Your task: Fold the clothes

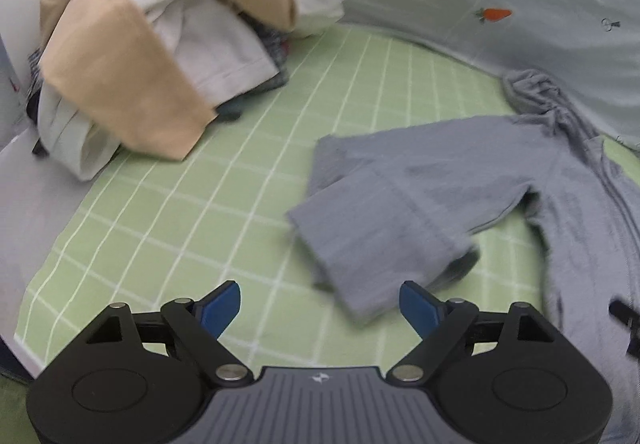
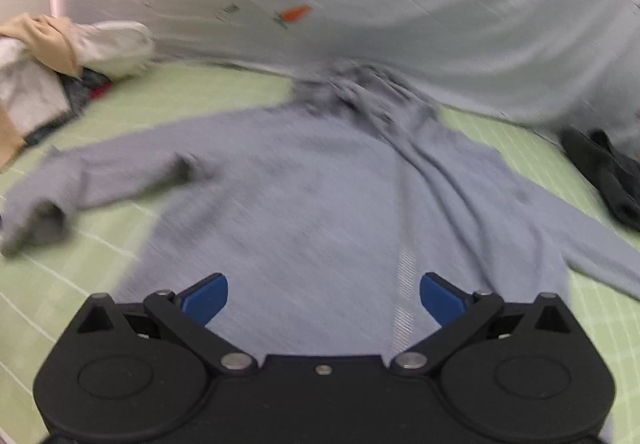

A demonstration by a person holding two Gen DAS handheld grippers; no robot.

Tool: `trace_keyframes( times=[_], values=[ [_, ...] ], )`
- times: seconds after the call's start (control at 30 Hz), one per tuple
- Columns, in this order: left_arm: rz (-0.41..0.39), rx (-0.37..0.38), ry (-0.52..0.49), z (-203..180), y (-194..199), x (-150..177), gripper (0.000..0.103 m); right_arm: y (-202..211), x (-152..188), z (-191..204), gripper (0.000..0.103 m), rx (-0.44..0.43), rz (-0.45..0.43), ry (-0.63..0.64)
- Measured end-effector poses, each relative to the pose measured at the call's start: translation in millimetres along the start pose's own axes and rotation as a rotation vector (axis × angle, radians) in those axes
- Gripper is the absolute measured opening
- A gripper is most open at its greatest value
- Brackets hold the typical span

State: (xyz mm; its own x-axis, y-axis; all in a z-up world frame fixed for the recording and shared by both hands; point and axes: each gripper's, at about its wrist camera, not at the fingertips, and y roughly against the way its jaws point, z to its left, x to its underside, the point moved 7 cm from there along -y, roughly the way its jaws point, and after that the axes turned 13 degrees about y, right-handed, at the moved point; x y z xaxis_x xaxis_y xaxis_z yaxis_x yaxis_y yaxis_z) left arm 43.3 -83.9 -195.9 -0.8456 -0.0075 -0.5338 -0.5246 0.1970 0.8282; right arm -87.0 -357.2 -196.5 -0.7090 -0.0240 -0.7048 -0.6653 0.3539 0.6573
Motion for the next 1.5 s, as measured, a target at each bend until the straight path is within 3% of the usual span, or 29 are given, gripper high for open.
trace_keyframes(
  times=[0.23, 0.5, 0.6, 0.67, 0.73, 0.77, 0.83, 0.9, 1.17, 1.5],
  values=[
    [0.005, -0.005, -0.055, 22.7, -2.1, -8.1, 0.087, -20.2, -42.5, 75.5, 0.103, -0.166, -0.034, 0.079],
    [0.025, 0.01, -0.091, 35.7, -4.9, -7.5, 0.087, -34.9, -59.4, 138.7, 0.1, -0.247, -0.022, 0.155],
    [0.031, 0.011, -0.099, 39.9, -5.6, -6.0, 0.088, -38.6, -66.5, 148.6, 0.087, -0.255, -0.022, 0.174],
    [0.029, 0.002, -0.107, 42.3, -6.4, -6.3, 0.088, -42.3, -71.1, 152.1, 0.068, -0.265, -0.015, 0.178],
    [0.025, -0.006, -0.112, 44.2, -6.6, -7.0, 0.088, -45.3, -74.8, 154.8, 0.042, -0.28, -0.01, 0.177],
    [0.024, -0.009, -0.108, 45.0, -6.4, -7.6, 0.088, -46.2, -76.5, 155.8, 0.038, -0.292, -0.01, 0.174],
    [0.021, -0.012, -0.099, 46.3, -5.9, -8.8, 0.088, -45.1, -79.3, 155.8, 0.017, -0.33, -0.018, 0.158],
    [0.018, -0.017, -0.087, 46.4, -5.4, -9.5, 0.088, -42.3, -81.6, 154.1, 0.008, -0.356, -0.034, 0.141],
    [0.006, -0.013, -0.085, 24.0, -1.5, -9.0, 0.088, -30.5, -102.0, 114.4, 0.005, -0.358, -0.09, 0.031],
    [-0.008, 0.028, -0.097, -44.7, 5.1, -2.9, 0.088, -7.0, -111.3, 22.5, 0.003, -0.285, -0.178, -0.105]
  ],
)
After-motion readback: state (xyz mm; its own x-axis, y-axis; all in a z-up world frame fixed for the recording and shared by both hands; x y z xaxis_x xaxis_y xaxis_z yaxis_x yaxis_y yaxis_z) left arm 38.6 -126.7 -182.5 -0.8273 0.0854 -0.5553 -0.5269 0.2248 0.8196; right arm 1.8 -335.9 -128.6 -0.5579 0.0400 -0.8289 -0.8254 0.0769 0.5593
